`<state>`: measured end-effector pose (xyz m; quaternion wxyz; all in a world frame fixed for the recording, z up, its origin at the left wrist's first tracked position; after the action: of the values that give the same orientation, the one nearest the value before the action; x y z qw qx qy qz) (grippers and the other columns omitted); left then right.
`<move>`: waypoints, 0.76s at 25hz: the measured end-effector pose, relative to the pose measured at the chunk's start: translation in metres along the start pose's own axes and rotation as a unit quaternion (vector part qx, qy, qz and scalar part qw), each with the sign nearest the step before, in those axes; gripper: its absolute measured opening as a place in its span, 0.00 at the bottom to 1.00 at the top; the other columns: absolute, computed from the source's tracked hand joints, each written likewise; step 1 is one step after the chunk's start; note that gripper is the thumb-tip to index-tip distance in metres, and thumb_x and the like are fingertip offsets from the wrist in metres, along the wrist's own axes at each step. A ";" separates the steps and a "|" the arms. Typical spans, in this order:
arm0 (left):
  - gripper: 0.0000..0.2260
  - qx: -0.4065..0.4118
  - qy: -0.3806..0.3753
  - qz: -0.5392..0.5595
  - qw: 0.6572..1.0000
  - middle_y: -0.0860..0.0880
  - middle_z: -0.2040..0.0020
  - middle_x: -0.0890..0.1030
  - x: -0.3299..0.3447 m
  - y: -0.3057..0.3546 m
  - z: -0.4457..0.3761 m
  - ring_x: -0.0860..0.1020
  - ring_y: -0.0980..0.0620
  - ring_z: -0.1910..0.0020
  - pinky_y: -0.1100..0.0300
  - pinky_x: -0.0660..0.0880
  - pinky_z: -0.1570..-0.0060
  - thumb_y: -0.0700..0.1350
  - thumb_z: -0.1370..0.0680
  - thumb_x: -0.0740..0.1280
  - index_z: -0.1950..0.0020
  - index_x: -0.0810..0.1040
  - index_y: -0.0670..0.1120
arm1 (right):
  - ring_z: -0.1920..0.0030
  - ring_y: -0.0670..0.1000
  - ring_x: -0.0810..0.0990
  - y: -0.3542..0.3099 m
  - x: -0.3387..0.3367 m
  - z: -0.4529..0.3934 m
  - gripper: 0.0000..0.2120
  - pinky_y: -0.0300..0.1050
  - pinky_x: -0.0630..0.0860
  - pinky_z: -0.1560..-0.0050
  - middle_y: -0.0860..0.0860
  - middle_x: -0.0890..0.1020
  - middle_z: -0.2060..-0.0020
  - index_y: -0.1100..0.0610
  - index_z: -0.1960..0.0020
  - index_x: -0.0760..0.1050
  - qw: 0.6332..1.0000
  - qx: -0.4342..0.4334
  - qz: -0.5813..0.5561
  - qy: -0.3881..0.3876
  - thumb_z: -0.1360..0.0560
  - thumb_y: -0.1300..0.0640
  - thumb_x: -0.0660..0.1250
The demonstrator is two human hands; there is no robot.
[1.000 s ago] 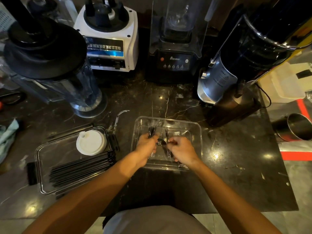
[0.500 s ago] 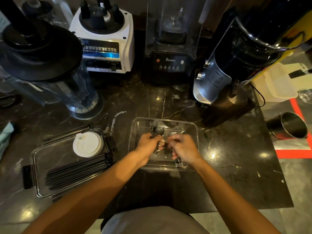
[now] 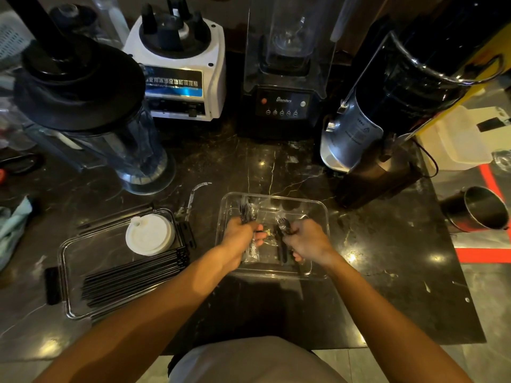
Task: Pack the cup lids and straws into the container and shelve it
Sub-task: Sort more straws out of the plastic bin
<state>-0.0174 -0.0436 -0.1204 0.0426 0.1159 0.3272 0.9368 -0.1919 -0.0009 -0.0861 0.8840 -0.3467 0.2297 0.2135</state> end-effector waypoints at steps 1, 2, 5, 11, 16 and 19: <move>0.11 -0.002 0.004 -0.004 1.000 0.39 0.42 0.83 -0.001 -0.001 -0.001 0.83 0.50 0.55 0.60 0.82 0.57 0.37 0.17 0.63 0.34 0.74 0.38 | 0.73 0.46 0.80 0.000 -0.003 0.003 0.06 0.42 0.79 0.70 0.52 0.82 0.68 0.61 0.54 0.82 0.999 0.003 -0.035 -0.004 0.20 0.61 0.70; 0.10 -0.003 0.009 -0.005 1.000 0.38 0.41 0.83 -0.002 -0.001 -0.002 0.83 0.50 0.54 0.59 0.82 0.56 0.37 0.17 0.64 0.36 0.75 0.38 | 0.74 0.47 0.80 0.001 -0.006 0.003 0.06 0.42 0.79 0.69 0.53 0.82 0.69 0.62 0.54 0.82 0.999 0.003 -0.048 0.005 0.20 0.61 0.69; 0.06 -0.006 0.021 0.006 1.000 0.39 0.43 0.82 -0.004 -0.001 -0.002 0.82 0.50 0.53 0.58 0.81 0.55 0.36 0.17 0.64 0.41 0.77 0.41 | 0.69 0.50 0.85 -0.002 -0.011 0.004 0.11 0.48 0.84 0.63 0.52 0.84 0.68 0.59 0.55 0.82 0.997 -0.010 0.043 0.063 0.18 0.54 0.67; 0.11 -0.014 0.024 0.000 1.000 0.41 0.44 0.83 -0.002 -0.005 0.000 0.83 0.51 0.54 0.60 0.81 0.57 0.36 0.18 0.64 0.36 0.76 0.39 | 0.54 0.52 0.80 -0.004 0.009 0.006 0.11 0.47 0.77 0.50 0.49 0.80 0.58 0.55 0.46 0.80 0.983 0.005 0.165 0.075 0.20 0.47 0.69; 0.11 -0.016 0.025 0.015 0.999 0.42 0.44 0.84 -0.005 -0.004 -0.001 0.83 0.52 0.55 0.60 0.81 0.56 0.36 0.18 0.65 0.35 0.75 0.40 | 0.51 0.53 0.85 -0.010 0.002 0.008 0.08 0.50 0.81 0.46 0.49 0.86 0.54 0.52 0.43 0.81 0.983 -0.026 0.151 0.100 0.21 0.53 0.68; 0.11 -0.010 0.058 0.039 0.998 0.45 0.49 0.82 -0.011 -0.004 -0.002 0.82 0.53 0.55 0.60 0.80 0.56 0.35 0.18 0.65 0.35 0.75 0.41 | 0.49 0.54 0.84 -0.018 -0.006 0.008 0.09 0.55 0.81 0.46 0.50 0.85 0.52 0.52 0.41 0.78 0.985 -0.064 0.128 0.100 0.20 0.54 0.68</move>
<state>-0.0072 -0.0433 -0.1261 -0.0113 0.0737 0.3150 0.9462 -0.1851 -0.0090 -0.0679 0.7979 -0.3898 0.3457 0.3033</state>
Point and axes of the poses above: each hand's wrist, its own z-axis away from the middle knuckle, its own x-axis out of the palm, y = z × x, the point moved 7 cm from there along -z, towards the middle knuckle
